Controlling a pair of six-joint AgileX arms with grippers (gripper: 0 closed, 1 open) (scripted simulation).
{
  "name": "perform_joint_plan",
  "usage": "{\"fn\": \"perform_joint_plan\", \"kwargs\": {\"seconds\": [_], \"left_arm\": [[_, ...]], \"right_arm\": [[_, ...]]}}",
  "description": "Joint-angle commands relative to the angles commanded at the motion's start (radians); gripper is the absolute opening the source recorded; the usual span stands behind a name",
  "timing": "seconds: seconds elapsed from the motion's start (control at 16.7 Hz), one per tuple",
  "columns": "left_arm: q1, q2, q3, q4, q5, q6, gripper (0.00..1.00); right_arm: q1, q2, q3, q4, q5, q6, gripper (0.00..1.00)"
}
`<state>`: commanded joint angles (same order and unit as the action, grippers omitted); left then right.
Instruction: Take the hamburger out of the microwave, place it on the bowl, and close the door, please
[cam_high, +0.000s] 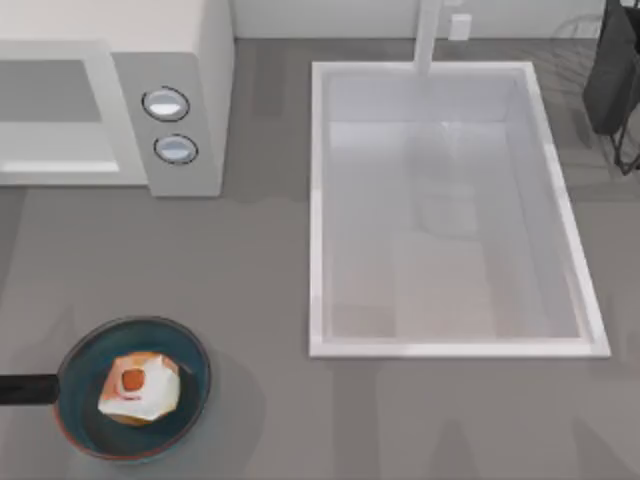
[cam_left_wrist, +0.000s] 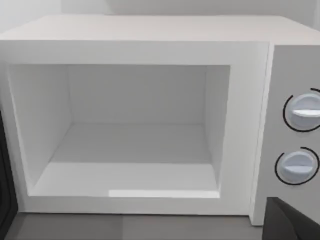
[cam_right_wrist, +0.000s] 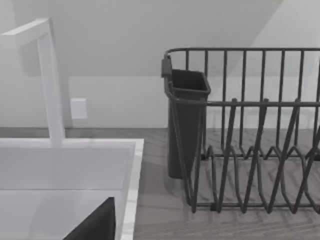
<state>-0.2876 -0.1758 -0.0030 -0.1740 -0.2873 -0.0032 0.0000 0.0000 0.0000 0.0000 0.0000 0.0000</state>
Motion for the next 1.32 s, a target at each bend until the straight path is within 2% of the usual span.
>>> {"fn": "perform_joint_plan", "kwargs": {"seconds": [0.18,0.54,1.02,1.32], "left_arm": [[-0.060,-0.038,-0.001,-0.038,-0.060,-0.001,0.00],[-0.070,-0.013,0.023,-0.018,-0.074,-0.001,0.00],[-0.298,0.276,0.083,0.209,-0.302,0.008,0.00],[-0.308,0.287,0.085,0.219,-0.312,0.008,0.00]], "right_arm": [[0.000,0.000,0.000,0.000,0.000,0.000,1.00],[0.000,0.000,0.000,0.000,0.000,0.000,1.00],[0.000,0.000,0.000,0.000,0.000,0.000,1.00],[0.000,0.000,0.000,0.000,0.000,0.000,1.00]]}}
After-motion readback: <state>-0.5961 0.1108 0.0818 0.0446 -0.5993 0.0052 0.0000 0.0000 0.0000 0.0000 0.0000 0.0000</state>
